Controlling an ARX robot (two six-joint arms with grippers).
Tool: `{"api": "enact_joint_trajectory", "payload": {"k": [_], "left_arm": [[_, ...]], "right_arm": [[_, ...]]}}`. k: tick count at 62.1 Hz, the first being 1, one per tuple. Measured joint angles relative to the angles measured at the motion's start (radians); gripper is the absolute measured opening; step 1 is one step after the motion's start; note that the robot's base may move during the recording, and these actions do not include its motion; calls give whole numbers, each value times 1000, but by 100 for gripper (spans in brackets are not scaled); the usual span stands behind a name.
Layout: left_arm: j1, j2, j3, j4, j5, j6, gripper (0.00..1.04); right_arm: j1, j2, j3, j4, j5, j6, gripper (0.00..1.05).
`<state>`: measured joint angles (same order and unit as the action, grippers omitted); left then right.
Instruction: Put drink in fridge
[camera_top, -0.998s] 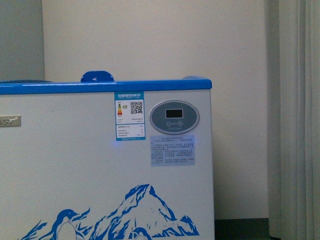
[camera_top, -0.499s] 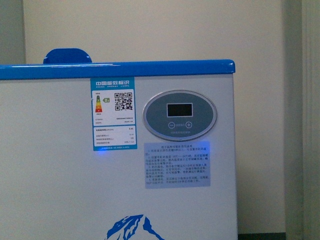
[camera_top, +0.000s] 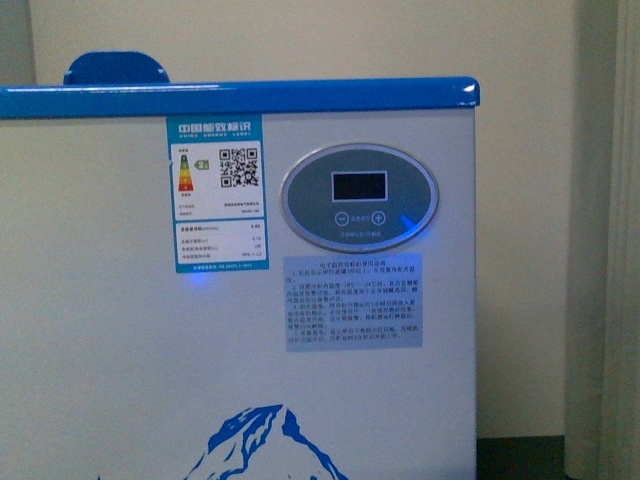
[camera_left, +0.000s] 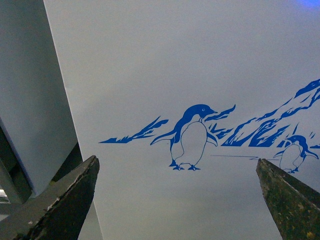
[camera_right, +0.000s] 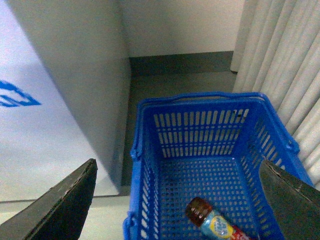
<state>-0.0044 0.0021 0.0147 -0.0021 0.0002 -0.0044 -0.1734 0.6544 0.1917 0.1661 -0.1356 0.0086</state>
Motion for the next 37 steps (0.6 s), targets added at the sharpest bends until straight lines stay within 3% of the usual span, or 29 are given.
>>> {"api": "enact_joint_trajectory", "payload": {"k": [5, 12, 37], "left_arm": [[0, 0, 0, 0, 0, 0, 97], [0, 0, 0, 0, 0, 0, 97], [0, 0, 0, 0, 0, 0, 97]], "right_arm": [[-64, 286, 108, 118, -70, -69, 97], [-108, 680, 276, 150, -121, -175, 97], [-145, 1437, 622, 166, -70, -513, 97]]}}
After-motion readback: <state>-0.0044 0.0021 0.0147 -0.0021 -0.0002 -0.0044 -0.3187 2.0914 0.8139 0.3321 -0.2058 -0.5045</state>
